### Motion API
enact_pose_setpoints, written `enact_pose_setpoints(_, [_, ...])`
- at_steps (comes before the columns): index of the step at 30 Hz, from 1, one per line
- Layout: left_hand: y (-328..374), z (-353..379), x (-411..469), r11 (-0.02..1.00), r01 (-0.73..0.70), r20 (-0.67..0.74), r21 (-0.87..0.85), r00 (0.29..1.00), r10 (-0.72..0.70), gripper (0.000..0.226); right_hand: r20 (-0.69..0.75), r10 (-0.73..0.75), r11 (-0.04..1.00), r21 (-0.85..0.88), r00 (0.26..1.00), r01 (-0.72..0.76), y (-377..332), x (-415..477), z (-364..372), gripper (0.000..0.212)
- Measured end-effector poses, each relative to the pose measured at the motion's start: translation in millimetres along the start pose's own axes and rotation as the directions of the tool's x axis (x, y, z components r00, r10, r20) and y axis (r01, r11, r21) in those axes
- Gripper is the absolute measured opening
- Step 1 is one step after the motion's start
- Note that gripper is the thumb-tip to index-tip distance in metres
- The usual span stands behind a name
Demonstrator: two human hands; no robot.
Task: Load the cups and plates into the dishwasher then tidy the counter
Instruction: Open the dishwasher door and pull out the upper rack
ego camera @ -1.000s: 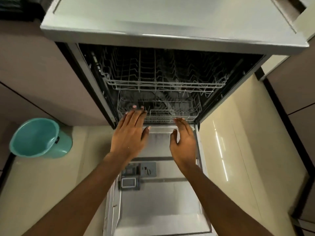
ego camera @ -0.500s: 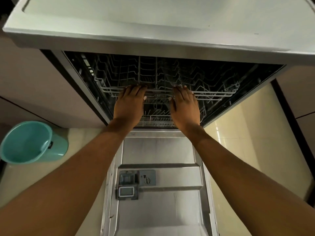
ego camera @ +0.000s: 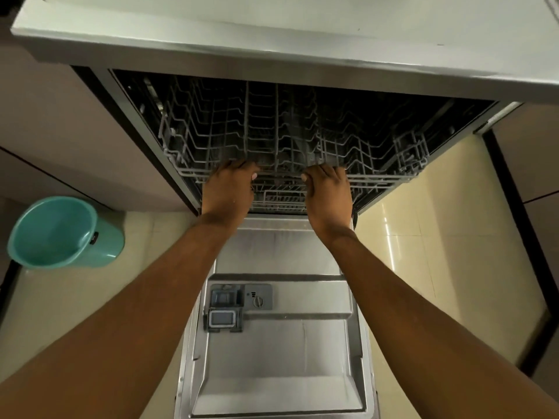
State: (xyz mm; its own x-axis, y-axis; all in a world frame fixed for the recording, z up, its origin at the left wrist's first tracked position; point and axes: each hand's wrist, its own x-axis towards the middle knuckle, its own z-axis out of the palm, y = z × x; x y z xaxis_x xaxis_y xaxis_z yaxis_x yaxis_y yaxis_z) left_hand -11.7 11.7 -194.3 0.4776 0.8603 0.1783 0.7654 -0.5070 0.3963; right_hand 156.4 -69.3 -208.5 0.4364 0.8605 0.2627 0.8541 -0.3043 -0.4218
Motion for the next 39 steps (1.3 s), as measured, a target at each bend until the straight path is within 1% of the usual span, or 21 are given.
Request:
enact_pose_setpoints(3, [2, -8, -32, 1.0, 0.009, 0.047, -0.006, 0.999, -0.009, 0.023, 0.033, 0.023, 0.999, -0.033, 0.999, -0.022, -3, -33, -8, 0.016])
enact_pose_setpoints(6, [0, -18, -69, 0.999, 0.051, 0.141, 0.016, 0.989, -0.053, 0.027, 0.063, 0.04, 0.998, -0.053, 0.997, -0.037, -13, -72, -18, 0.014])
enact_pose_setpoints(11, [2, -33, -118, 1.0, -0.012, 0.231, -0.013, 0.973, 0.015, 0.02, 0.131, 0.117, 0.993, -0.043, 0.984, -0.112, -24, -127, -36, 0.016])
enact_pose_setpoints(13, [8, -37, -136, 1.0, 0.0, 0.246, -0.013, 0.969, 0.004, 0.018, 0.159, 0.133, 0.991, -0.017, 0.978, -0.132, -24, -144, -45, 0.014])
enact_pose_setpoints(16, [16, -43, -164, 1.0, 0.021, 0.264, -0.013, 0.964, -0.017, 0.023, 0.195, 0.14, 0.99, -0.005, 0.971, -0.142, -25, -167, -59, 0.015])
enact_pose_setpoints(19, [20, -47, -186, 0.999, 0.045, 0.339, -0.025, 0.94, -0.034, 0.03, 0.246, 0.16, 0.987, -0.031, 0.956, -0.157, -25, -188, -66, 0.015])
enact_pose_setpoints(21, [23, -52, -201, 0.999, 0.048, 0.365, -0.022, 0.93, -0.037, 0.029, 0.256, 0.154, 0.988, -0.034, 0.954, -0.151, -27, -204, -72, 0.014])
enact_pose_setpoints(26, [30, -60, -231, 0.999, 0.038, 0.37, -0.002, 0.929, -0.035, 0.026, 0.261, 0.164, 0.986, -0.027, 0.951, -0.162, -34, -235, -85, 0.013])
enact_pose_setpoints(33, [35, -64, -262, 0.994, 0.114, 0.475, -0.004, 0.874, -0.098, 0.029, 0.299, 0.162, 0.987, -0.053, 0.94, -0.153, -38, -266, -101, 0.011])
enact_pose_setpoints(37, [40, -71, -278, 0.992, 0.13, 0.515, 0.0, 0.85, -0.111, 0.024, 0.325, 0.12, 0.992, -0.073, 0.938, -0.102, -38, -284, -109, 0.01])
enact_pose_setpoints(39, [43, -78, -285, 0.992, 0.125, 0.538, -0.016, 0.837, -0.097, 0.021, 0.353, 0.099, 0.994, -0.076, 0.93, -0.077, -37, -290, -113, 0.013])
